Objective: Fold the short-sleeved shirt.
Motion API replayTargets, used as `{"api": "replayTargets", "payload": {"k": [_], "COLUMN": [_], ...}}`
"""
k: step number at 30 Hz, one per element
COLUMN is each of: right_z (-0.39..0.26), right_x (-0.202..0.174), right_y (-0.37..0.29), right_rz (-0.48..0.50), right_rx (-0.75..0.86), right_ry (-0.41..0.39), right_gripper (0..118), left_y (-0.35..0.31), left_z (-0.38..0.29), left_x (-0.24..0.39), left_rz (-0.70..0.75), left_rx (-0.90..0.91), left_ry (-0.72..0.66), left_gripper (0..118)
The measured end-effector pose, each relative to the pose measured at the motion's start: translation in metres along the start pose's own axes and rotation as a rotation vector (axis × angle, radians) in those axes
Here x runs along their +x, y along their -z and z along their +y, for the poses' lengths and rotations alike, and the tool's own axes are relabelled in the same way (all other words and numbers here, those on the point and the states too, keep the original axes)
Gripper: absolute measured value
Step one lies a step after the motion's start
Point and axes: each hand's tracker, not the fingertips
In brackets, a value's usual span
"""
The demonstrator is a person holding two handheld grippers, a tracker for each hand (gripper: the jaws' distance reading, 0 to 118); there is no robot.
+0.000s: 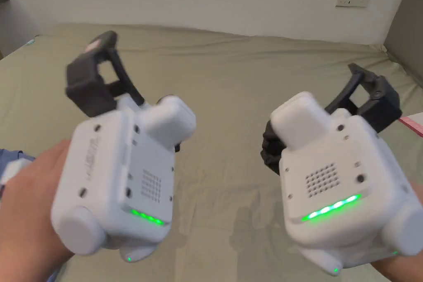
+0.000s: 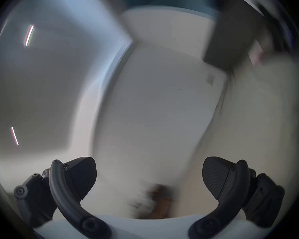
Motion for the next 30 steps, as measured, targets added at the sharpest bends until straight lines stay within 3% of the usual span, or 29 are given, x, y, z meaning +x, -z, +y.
{"api": "replayTargets", "payload": {"k": [1, 2, 3, 4, 6, 7, 8, 10, 12, 14, 16, 19, 21, 24, 30], "right_z": [-0.005, -0.010, -0.014, -0.014, -0.006, -0.002, 0.000, -0.009, -0.031, -0.045, -0.040, -0.024, -0.013, -0.007, -0.002], "right_x": [-0.012, -0.024, -0.030, -0.031, -0.018, -0.007, 0.008, 0.042, 0.067, 0.069, 0.064, 0.058, 0.048, 0.044, 0.044], "right_y": [-0.001, -0.001, -0.001, -0.001, 0.001, 0.003, 0.006, 0.015, 0.023, 0.021, 0.014, 0.006, 0.001, -0.001, -0.002], "right_rz": [-0.086, -0.155, -0.186, -0.179, -0.081, -0.015, 0.064, 0.255, 0.374, 0.351, 0.228, 0.150, 0.094, 0.081, 0.094], "right_rx": [0.059, 0.101, 0.137, 0.153, 0.081, 0.032, -0.017, -0.114, -0.182, -0.137, -0.078, -0.061, -0.043, -0.038, -0.044], "right_ry": [-0.165, -0.294, -0.381, -0.385, -0.144, 0.037, 0.263, 0.797, 1.229, 1.375, 1.252, 0.972, 0.875, 0.859, 0.870], "right_gripper": [118, 118, 118, 118, 118, 118, 118, 118, 118, 118, 118, 118, 118, 118, 118], "left_y": [-0.002, -0.003, -0.004, -0.005, 0.000, 0.006, 0.012, 0.022, 0.028, 0.026, 0.024, 0.018, 0.016, 0.013, 0.011], "left_z": [-0.004, -0.008, -0.009, -0.009, -0.005, -0.004, -0.009, -0.033, -0.057, -0.062, -0.060, -0.042, -0.034, -0.022, -0.014], "left_x": [0.016, 0.027, 0.032, 0.029, 0.011, -0.010, -0.025, -0.052, -0.059, -0.056, -0.049, -0.045, -0.045, -0.047, -0.051], "left_rz": [0.057, 0.088, 0.078, 0.025, -0.091, -0.154, -0.217, -0.316, -0.362, -0.318, -0.264, -0.251, -0.232, -0.168, -0.205], "left_rx": [0.059, 0.093, 0.098, 0.073, -0.054, -0.165, -0.264, -0.385, -0.447, -0.490, -0.412, -0.319, -0.274, -0.271, -0.266], "left_ry": [0.202, 0.310, 0.315, 0.198, -0.208, -0.451, -0.694, -1.238, -1.619, -1.704, -1.561, -1.316, -1.212, -1.133, -1.150], "left_gripper": [118, 118, 118, 118, 118, 118, 118, 118, 118, 118, 118, 118, 118, 118, 118]}}
